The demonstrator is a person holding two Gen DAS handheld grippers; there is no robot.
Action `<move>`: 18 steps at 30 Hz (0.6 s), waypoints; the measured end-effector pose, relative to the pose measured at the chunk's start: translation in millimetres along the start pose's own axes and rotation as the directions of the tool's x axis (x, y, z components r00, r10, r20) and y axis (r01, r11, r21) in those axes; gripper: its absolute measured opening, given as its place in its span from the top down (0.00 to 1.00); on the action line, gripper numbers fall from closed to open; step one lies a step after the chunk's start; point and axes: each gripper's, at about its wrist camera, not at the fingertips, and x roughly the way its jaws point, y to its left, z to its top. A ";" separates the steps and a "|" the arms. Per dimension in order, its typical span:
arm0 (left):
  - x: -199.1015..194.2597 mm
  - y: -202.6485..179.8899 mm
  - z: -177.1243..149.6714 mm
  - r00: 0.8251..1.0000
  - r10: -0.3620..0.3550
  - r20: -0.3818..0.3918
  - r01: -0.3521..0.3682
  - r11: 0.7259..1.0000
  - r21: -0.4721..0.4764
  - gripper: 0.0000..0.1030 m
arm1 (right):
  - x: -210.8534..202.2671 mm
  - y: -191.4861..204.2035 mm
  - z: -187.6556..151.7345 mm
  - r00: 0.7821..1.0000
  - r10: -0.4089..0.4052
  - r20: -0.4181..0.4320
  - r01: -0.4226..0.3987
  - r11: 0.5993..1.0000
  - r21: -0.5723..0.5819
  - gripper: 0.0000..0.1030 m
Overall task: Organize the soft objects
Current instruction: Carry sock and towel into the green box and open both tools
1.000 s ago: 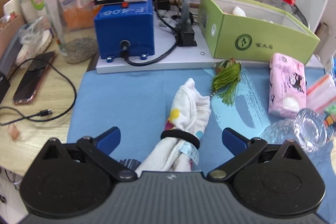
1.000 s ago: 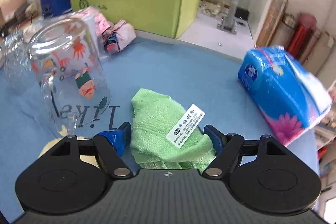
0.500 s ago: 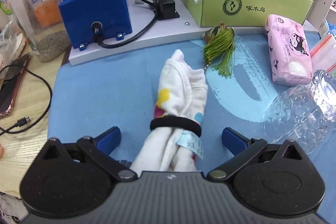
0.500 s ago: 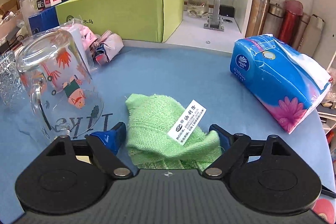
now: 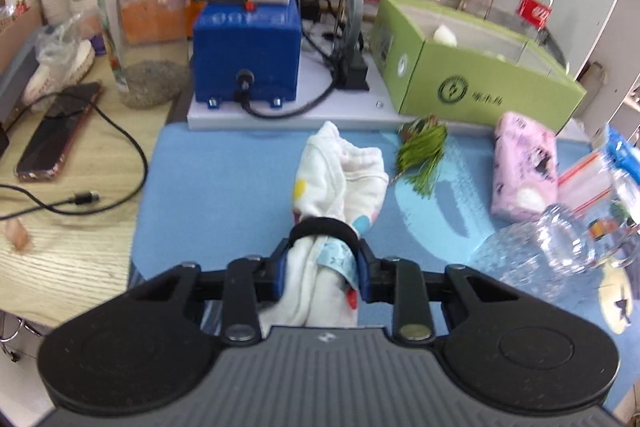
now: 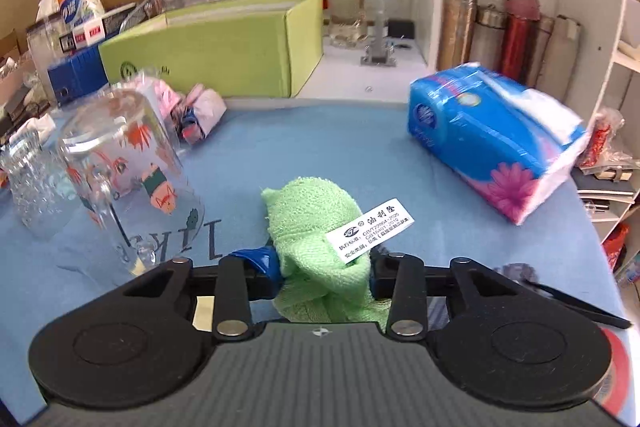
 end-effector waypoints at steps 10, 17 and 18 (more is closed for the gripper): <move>-31.5 -42.3 118.9 0.976 -0.049 0.210 0.024 0.993 0.119 0.72 | -22.9 23.0 124.1 0.966 0.071 0.247 -0.045 0.993 -0.112 0.78; 46.3 -115.0 198.4 0.974 -0.092 0.207 0.036 0.966 0.257 0.71 | 67.2 64.2 211.7 0.961 0.158 0.226 -0.117 0.976 -0.182 0.78; 61.5 -124.3 205.2 0.975 -0.102 0.196 0.044 0.960 0.277 0.71 | 82.3 69.4 218.3 0.965 0.164 0.202 -0.125 0.973 -0.194 0.78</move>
